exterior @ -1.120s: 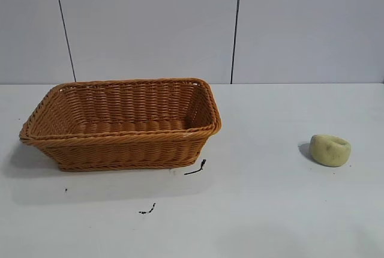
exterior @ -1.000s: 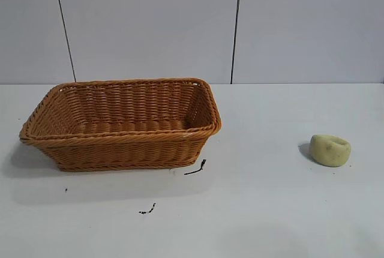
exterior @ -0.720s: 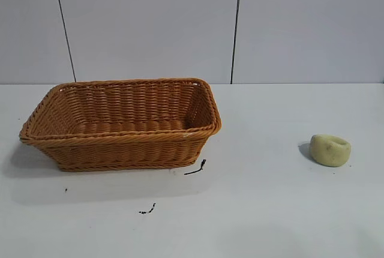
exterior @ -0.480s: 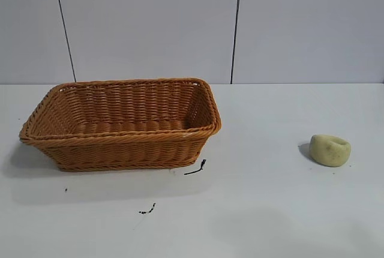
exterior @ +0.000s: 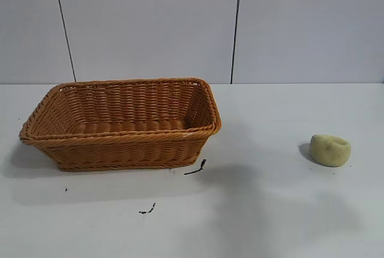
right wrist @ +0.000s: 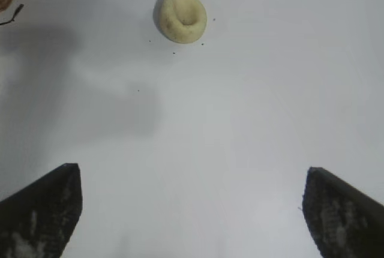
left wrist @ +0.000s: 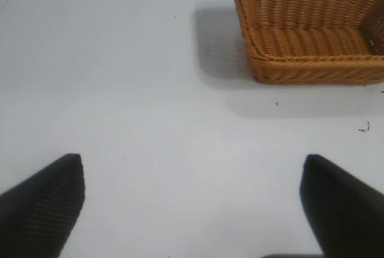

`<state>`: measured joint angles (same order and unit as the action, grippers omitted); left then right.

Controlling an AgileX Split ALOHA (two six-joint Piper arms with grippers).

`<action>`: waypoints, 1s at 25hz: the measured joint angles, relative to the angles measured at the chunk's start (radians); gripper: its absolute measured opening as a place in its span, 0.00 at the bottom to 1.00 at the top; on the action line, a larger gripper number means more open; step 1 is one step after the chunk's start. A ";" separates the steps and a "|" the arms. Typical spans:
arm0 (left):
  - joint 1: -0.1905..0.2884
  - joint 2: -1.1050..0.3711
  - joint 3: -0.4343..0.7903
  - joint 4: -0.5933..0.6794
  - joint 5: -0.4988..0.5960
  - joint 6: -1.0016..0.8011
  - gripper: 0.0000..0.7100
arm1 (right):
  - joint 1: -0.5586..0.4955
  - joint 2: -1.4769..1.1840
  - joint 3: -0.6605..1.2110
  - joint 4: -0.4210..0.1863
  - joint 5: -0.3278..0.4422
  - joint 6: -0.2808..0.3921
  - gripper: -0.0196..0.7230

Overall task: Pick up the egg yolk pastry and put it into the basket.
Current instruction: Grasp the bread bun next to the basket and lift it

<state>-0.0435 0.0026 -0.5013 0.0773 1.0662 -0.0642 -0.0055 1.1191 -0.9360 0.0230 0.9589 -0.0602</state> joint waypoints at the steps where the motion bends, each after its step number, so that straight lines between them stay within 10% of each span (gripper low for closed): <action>1: 0.000 0.000 0.000 0.000 0.000 0.000 0.98 | 0.000 0.074 -0.029 0.001 -0.009 0.000 0.96; 11: 0.000 0.000 0.000 0.000 0.000 0.000 0.98 | 0.000 0.612 -0.371 0.043 -0.036 -0.008 0.96; 25: 0.000 0.000 0.000 0.000 0.000 0.000 0.98 | 0.000 0.890 -0.393 0.088 -0.195 -0.038 0.96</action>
<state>-0.0435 0.0026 -0.5013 0.0773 1.0662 -0.0642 -0.0055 2.0089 -1.3292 0.1110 0.7640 -0.0986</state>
